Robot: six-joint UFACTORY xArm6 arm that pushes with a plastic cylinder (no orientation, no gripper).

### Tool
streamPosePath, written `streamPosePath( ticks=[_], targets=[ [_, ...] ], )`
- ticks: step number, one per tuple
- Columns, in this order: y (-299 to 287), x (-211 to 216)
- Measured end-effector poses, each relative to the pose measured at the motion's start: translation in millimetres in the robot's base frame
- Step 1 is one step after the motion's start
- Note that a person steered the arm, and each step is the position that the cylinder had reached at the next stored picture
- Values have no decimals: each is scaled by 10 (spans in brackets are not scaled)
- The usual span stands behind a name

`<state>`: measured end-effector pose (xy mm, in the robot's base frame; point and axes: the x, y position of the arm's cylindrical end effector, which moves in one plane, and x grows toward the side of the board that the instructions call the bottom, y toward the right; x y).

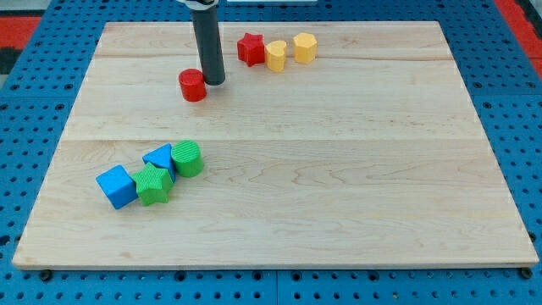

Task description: Push the red circle into the green circle

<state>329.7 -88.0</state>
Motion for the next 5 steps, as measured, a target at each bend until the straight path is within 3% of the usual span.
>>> streamPosePath(
  ticks=[4,5],
  targets=[
    [79,44],
    [-135,337]
  ],
)
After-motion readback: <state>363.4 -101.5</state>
